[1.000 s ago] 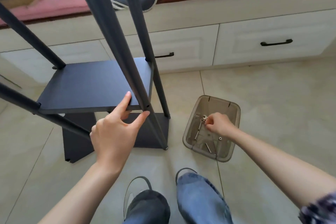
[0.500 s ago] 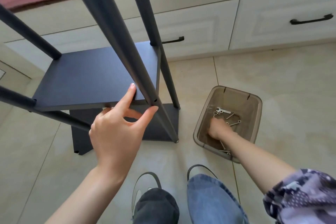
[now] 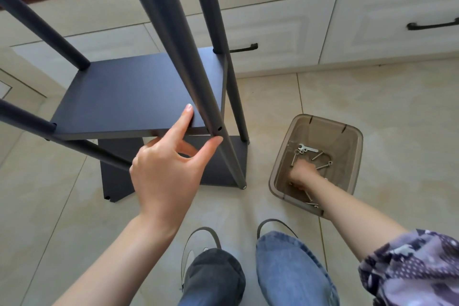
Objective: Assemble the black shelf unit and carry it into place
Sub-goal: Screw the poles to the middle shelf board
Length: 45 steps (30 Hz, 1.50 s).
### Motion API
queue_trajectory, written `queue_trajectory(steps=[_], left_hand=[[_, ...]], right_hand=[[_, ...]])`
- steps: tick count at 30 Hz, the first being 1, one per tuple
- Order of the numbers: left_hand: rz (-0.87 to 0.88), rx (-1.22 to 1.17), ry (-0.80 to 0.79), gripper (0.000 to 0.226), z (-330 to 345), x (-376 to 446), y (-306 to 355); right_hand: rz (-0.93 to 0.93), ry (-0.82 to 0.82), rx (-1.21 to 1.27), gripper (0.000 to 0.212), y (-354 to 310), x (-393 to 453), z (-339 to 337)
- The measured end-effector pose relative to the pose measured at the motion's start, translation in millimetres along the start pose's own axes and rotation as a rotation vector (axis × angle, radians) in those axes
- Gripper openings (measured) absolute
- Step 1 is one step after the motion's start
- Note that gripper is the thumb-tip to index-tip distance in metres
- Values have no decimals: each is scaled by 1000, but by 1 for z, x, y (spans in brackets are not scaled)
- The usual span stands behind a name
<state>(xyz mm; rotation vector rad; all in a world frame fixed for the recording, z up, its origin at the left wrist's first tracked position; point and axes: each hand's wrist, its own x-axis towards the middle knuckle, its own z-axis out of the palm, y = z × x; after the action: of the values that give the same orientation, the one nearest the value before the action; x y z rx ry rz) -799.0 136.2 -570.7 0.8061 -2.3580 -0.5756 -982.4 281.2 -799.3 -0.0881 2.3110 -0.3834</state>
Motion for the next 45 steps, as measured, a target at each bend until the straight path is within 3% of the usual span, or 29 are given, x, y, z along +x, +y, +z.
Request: queue_trajectory(steps=[6,12,20,22,28,32,37,41,45], left_hand=[[-2,0,-22,64,-2,-2,4],[8,51,-41,65,-3,-2,1],[-12,38,-39,63,1,-1,-4],[-36,5,-40,63,2,-2,-4],[-140,-182,-71,66,9,-12,1],[-78,-67,-69,67,13,-15,-1],[39,266,43,62,7,-12,2],[115,302,107,60,4,-8,1],[225,247,70,60,7,-3,-4]], right_hand=[[-31,13,26,24,11,-4,-3],[-9,124,-41,32,7,-12,8],[-34,122,-72,27,8,-31,-11],[-67,149,-65,9,5,-46,-27],[-347,405,65,17,-33,-134,-91],[-589,399,235,10,-56,-205,-103],[-698,407,337,10,-67,-250,-107],[-734,361,318,9,-75,-259,-99],[-716,346,294,11,-84,-253,-91]])
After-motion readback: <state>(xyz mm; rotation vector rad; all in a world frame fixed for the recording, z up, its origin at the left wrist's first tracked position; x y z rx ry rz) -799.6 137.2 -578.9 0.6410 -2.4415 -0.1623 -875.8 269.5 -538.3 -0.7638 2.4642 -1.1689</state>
